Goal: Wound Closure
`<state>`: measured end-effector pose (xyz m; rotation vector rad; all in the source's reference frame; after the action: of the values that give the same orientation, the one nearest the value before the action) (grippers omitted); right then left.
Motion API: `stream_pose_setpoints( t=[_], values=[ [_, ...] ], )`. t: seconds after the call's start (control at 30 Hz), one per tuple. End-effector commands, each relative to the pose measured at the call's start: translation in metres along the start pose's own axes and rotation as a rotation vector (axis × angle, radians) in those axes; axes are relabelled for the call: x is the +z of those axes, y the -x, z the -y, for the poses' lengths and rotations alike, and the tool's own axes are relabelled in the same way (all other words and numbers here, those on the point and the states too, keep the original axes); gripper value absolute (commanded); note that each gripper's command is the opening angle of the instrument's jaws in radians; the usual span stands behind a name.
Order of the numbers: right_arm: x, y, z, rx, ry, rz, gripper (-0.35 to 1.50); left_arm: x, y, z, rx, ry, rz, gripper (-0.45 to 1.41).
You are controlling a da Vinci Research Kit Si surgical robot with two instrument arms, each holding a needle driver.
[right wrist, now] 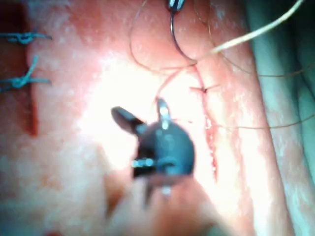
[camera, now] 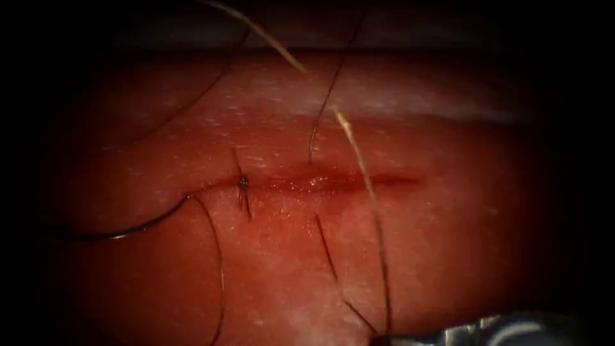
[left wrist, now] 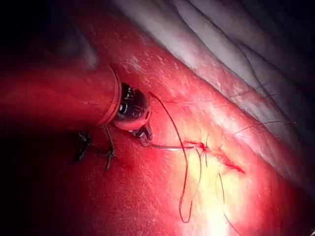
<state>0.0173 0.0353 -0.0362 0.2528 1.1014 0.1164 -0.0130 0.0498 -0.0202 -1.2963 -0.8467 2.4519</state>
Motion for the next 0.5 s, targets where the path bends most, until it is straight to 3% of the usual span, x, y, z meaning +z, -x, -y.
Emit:
stream_pose_setpoints(
  t=[0.03, 0.17, 0.5],
  values=[
    [0.0003, 0.0011, -0.0014, 0.006, 0.031, 0.003, 1.48, 0.0008, 0.0002, 0.0005, 0.0, 0.0, -0.001, -0.35],
    [0.0019, 0.0031, -0.0043, -0.025, 0.109, -0.01, 1.48, 0.0008, 0.0002, 0.0005, 0.0, -0.001, -0.001, -0.35],
    [0.0072, 0.0077, -0.0057, -0.167, 0.222, 0.048, 1.38, 0.001, 0.0003, 0.0006, 0.0, -0.004, 0.0, -0.35]
  ],
)
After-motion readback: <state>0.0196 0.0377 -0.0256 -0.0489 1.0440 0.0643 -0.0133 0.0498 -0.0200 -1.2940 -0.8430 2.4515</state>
